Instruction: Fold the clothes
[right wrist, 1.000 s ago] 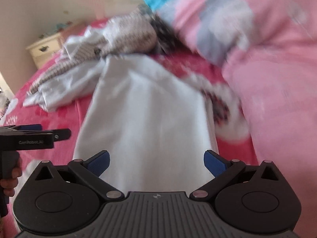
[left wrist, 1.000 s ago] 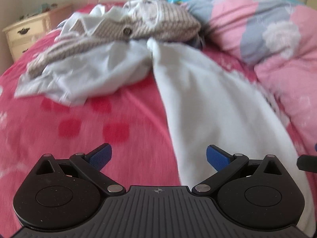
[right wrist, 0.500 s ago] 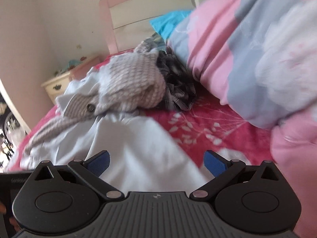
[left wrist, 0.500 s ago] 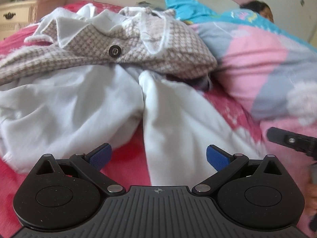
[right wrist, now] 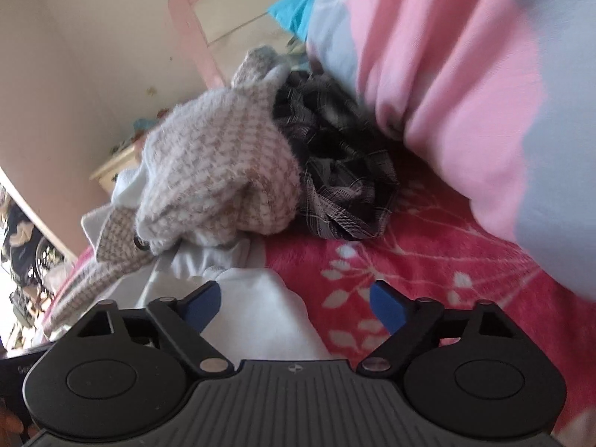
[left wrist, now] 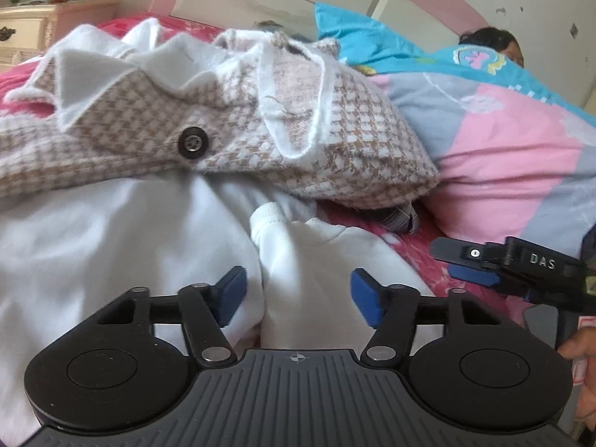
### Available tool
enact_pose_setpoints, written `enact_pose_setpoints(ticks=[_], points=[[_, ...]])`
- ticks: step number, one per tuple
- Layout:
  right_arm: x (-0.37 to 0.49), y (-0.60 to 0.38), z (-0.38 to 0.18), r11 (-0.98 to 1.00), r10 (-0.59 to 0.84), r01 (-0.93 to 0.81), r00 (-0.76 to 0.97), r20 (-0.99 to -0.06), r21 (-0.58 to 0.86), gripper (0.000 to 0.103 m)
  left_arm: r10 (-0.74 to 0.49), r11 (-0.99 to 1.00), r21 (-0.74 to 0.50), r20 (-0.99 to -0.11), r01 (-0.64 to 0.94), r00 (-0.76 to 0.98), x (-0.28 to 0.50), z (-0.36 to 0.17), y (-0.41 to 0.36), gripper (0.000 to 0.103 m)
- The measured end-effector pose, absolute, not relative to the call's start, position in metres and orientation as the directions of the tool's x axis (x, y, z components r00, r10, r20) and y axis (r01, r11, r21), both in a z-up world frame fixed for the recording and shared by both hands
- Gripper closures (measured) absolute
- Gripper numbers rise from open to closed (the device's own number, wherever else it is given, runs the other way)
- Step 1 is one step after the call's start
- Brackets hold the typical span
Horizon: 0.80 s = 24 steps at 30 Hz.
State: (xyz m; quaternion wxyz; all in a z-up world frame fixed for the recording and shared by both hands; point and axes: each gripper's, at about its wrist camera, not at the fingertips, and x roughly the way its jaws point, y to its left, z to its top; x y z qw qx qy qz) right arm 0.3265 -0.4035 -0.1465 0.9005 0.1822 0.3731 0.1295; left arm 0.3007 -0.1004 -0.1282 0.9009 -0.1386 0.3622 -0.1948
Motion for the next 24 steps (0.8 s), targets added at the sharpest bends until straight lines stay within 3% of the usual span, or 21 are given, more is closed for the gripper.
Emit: enact_pose_setpoints(ticks=[11,15,19,24], points=[[0.352,-0.373,-0.166,0.895,0.434,-0.199,0.588,-0.682,0.398,0.035,-0.414,0.906,-0.363,-0.646,0.219,0.641,0.333,-0.148,-0.111,0.058],[0.352,-0.359,-0.173,0.930,0.365,-0.194,0.597,-0.715,0.313,0.049,-0.402,0.911,-0.357,-0.658,0.206,0.637,0.337,-0.154,-0.111,0.066],[0.351,-0.357,-0.170,0.943,0.325,-0.158,0.612,-0.721,0.292,0.082,-0.384,0.919,-0.344,-0.662,0.193,0.644,0.338,-0.158,-0.112,0.079],[0.342,-0.359,-0.158,0.938,0.334,-0.149,0.634,-0.697,0.313,0.090,-0.383,0.919,-0.337,-0.649,0.204,0.657,0.333,-0.152,-0.116,0.099]])
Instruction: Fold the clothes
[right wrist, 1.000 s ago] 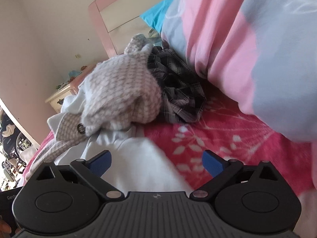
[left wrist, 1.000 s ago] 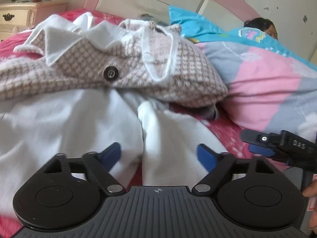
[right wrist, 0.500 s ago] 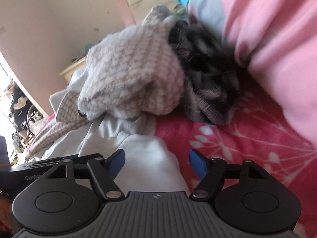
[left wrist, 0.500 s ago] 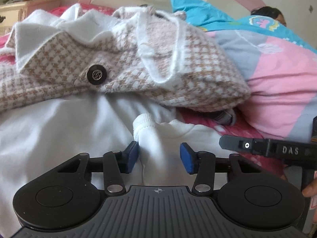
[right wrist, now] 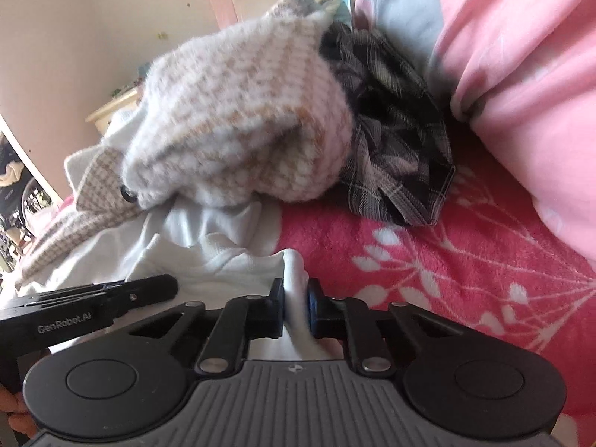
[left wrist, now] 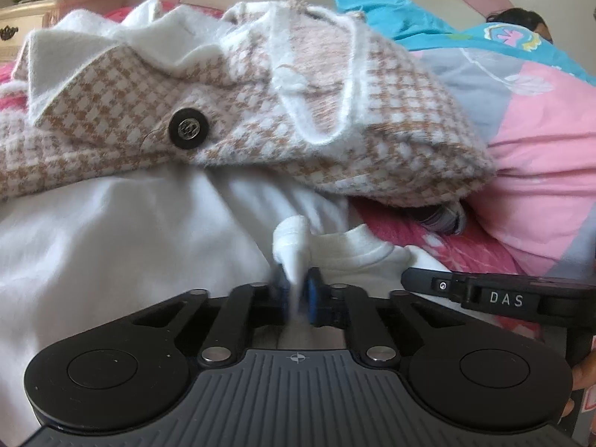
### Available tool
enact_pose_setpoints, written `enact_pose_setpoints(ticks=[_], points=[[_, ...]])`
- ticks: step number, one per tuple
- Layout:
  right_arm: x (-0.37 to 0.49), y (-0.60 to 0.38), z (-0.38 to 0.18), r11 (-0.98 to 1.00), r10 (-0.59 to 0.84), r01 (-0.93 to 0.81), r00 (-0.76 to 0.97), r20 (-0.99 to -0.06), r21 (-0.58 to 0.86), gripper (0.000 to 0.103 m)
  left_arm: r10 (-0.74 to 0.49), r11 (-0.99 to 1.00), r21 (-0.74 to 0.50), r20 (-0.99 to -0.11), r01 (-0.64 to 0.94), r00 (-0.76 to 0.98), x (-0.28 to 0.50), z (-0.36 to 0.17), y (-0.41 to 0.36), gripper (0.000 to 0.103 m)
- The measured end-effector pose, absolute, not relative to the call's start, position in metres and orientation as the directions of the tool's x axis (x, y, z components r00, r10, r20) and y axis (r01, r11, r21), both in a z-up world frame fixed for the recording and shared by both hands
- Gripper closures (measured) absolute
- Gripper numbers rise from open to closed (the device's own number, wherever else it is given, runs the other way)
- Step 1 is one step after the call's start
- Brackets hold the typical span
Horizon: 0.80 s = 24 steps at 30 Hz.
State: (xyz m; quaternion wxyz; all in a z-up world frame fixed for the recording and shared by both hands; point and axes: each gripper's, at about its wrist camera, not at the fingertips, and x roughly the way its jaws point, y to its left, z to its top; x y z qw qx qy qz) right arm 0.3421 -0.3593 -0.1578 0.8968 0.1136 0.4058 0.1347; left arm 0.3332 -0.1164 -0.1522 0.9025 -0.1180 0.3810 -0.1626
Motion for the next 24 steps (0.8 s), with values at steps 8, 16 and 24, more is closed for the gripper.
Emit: enact_pose_setpoints(ticks=[8,16,24], points=[[0.319,-0.371,-0.124,0.922,0.347,-0.130,0.695,-0.630,0.365,0.091,-0.435,0.893,-0.375,-0.576,0.249,0.692,0.314,-0.121,-0.113,0.103],[0.274,-0.381,-0.082,0.902,0.353,-0.113,0.750,-0.559,0.417,0.092,-0.492,0.865,-0.378,-0.509,0.330,0.706,0.280,-0.082,-0.114,0.103],[0.208,-0.389,-0.047,0.888,0.345,-0.106,0.796,-0.497,0.447,0.092,-0.566,0.824,-0.340,-0.440,0.454,0.697,0.224,-0.043,-0.115,0.103]])
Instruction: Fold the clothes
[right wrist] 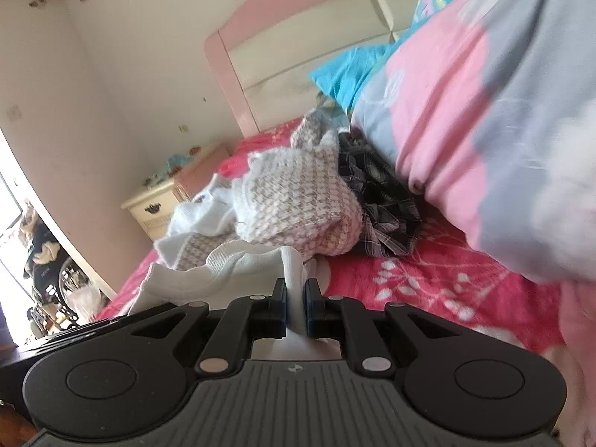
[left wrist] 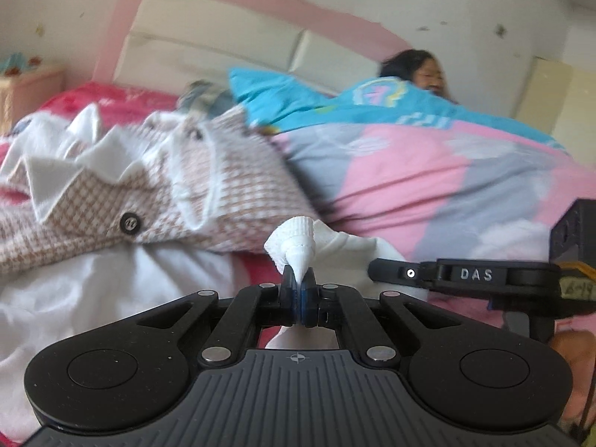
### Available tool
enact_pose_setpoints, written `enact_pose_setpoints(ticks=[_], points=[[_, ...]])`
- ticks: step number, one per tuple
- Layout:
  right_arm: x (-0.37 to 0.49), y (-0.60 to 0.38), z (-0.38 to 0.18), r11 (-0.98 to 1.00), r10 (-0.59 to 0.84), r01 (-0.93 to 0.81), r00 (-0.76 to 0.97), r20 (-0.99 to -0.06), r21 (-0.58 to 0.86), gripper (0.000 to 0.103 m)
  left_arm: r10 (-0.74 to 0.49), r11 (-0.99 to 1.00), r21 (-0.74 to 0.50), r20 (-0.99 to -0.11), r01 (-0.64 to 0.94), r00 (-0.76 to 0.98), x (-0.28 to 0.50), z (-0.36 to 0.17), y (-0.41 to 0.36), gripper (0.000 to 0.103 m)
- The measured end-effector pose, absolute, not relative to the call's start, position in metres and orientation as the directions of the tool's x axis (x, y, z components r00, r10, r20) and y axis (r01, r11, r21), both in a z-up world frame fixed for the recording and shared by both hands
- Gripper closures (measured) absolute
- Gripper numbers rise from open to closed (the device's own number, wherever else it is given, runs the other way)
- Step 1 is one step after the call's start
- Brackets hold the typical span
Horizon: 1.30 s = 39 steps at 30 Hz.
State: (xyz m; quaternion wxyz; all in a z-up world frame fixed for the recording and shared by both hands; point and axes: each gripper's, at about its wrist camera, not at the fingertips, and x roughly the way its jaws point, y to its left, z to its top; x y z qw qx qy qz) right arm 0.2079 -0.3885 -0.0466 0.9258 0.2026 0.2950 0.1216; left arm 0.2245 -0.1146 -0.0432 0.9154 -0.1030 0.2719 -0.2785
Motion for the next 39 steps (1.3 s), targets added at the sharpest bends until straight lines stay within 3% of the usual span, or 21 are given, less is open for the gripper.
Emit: enact_pose_setpoints(ticks=[14,18,23,24,26,31,34,39], points=[[0.037,-0.385,-0.035,0.890,0.291,-0.044,0.821,-0.491,0.454,0.092,-0.722,0.666,-0.160,-0.380,0.728,0.577,0.074,-0.021,-0.114,0.103],[-0.003,-0.378,-0.054,0.901,0.260,0.012,0.786,-0.561,0.434,0.089,-0.745,0.620,-0.134,-0.410,0.773,0.527,0.033,-0.038,-0.112,0.103],[-0.045,-0.386,-0.081,0.872,0.244,0.148,0.697,-0.674,0.467,0.078,-0.747,0.562,-0.126,-0.501,0.817,0.437,-0.003,-0.075,-0.114,0.100],[-0.053,-0.390,-0.084,0.857,0.249,0.175,0.683,-0.687,0.485,0.077,-0.745,0.554,-0.130,-0.518,0.823,0.420,-0.008,-0.082,-0.114,0.098],[-0.069,-0.399,-0.086,0.820,0.263,0.229,0.663,-0.701,0.524,0.074,-0.737,0.547,-0.145,-0.550,0.824,0.392,-0.015,-0.093,-0.112,0.085],[-0.096,-0.413,-0.085,0.706,0.299,0.339,0.653,-0.696,0.621,0.055,-0.745,0.562,-0.238,-0.563,0.792,0.359,-0.025,-0.098,-0.094,0.069],[-0.102,-0.417,-0.090,0.622,0.333,0.384,0.659,-0.675,0.682,0.046,-0.764,0.569,-0.333,-0.554,0.752,0.332,-0.024,-0.096,-0.081,0.063],[-0.099,-0.417,-0.108,0.485,0.390,0.456,0.651,-0.651,0.746,0.041,-0.760,0.625,-0.486,-0.557,0.611,0.334,-0.017,-0.102,-0.064,0.053]])
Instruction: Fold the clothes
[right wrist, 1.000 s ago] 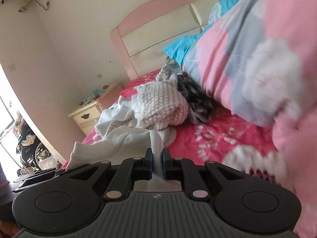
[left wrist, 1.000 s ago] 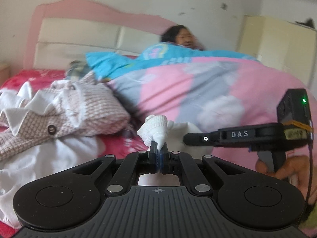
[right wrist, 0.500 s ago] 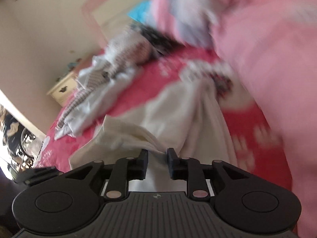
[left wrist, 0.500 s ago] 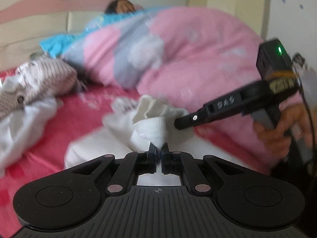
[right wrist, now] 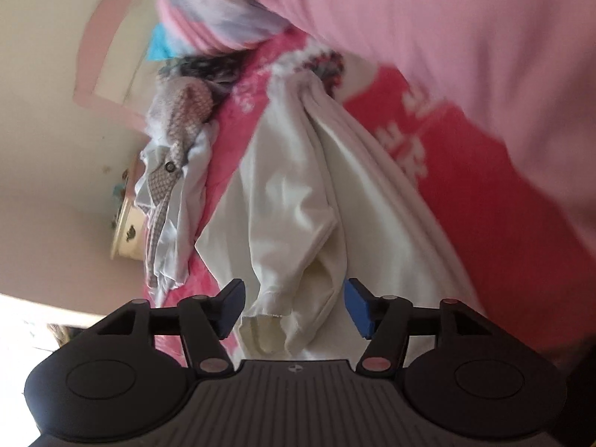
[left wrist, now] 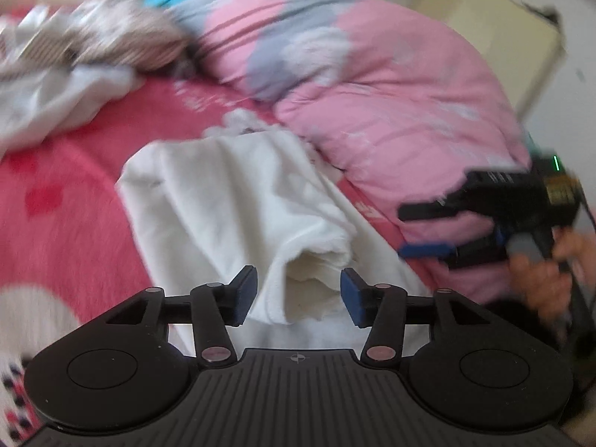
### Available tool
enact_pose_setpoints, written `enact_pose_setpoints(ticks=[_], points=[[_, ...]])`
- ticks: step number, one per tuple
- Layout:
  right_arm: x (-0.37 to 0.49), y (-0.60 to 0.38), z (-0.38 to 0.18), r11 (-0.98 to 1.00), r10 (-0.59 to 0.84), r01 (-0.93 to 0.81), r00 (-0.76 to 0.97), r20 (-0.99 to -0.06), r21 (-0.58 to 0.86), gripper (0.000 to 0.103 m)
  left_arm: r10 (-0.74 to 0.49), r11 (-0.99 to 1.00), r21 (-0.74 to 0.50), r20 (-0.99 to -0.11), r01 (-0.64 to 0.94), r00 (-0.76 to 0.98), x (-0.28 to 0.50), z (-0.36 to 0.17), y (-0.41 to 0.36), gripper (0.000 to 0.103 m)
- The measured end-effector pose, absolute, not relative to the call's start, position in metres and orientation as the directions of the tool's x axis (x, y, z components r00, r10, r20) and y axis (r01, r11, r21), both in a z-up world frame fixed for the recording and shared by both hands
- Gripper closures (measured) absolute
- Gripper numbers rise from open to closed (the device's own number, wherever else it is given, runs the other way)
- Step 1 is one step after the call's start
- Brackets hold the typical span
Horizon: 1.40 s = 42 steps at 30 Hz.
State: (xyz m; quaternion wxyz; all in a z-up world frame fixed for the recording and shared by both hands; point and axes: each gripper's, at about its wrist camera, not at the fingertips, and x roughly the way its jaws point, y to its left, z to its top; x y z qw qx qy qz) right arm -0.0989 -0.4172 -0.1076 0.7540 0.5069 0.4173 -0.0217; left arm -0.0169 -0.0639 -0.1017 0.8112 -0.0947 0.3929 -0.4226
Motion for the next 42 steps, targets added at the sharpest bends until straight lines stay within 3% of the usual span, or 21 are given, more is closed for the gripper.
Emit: enact_pose_setpoints(ticks=[4,11,14,16,19,23,32,35,37,42], points=[[-0.094,-0.413,-0.111,0.446,0.388,0.475,0.662,-0.642,0.759,0.041,-0.744,0.664,-0.567,-0.569,0.488,0.351,-0.005,-0.110,-0.061,0.053],[-0.074,-0.399,-0.119,0.426,0.426,0.481,0.641,-0.639,0.767,0.042,-0.742,0.664,-0.572,-0.588,0.482,0.324,-0.002,-0.117,-0.070,0.053],[-0.064,-0.391,-0.130,0.437,0.436,0.492,0.616,-0.656,0.753,0.058,-0.749,0.650,-0.562,-0.589,0.511,0.304,-0.007,-0.119,-0.074,0.053],[-0.060,-0.387,-0.135,0.445,0.444,0.485,0.610,-0.656,0.753,0.084,-0.753,0.640,-0.554,-0.590,0.532,0.292,-0.012,-0.120,-0.074,0.053],[-0.067,-0.386,-0.132,0.434,0.449,0.482,0.617,-0.647,0.761,0.090,-0.759,0.630,-0.556,-0.589,0.542,0.277,-0.016,-0.122,-0.073,0.053],[-0.083,-0.391,-0.122,0.431,0.448,0.471,0.629,-0.636,0.770,0.091,-0.772,0.620,-0.582,-0.575,0.526,0.273,-0.017,-0.122,-0.063,0.053],[-0.088,-0.388,-0.151,0.494,0.421,0.526,0.552,-0.720,0.692,0.090,-0.768,0.638,-0.637,-0.562,0.433,0.307,-0.005,-0.122,-0.052,0.053],[-0.088,-0.387,-0.147,0.525,0.399,0.528,0.540,-0.741,0.668,0.085,-0.743,0.666,-0.614,-0.592,0.423,0.312,-0.001,-0.126,-0.064,0.053],[-0.089,-0.388,-0.145,0.531,0.389,0.534,0.535,-0.750,0.658,0.074,-0.714,0.695,-0.584,-0.631,0.420,0.304,0.000,-0.131,-0.074,0.053],[-0.089,-0.396,-0.149,0.479,0.403,0.556,0.548,-0.733,0.679,0.068,-0.681,0.722,-0.547,-0.668,0.423,0.298,-0.002,-0.138,-0.086,0.053]])
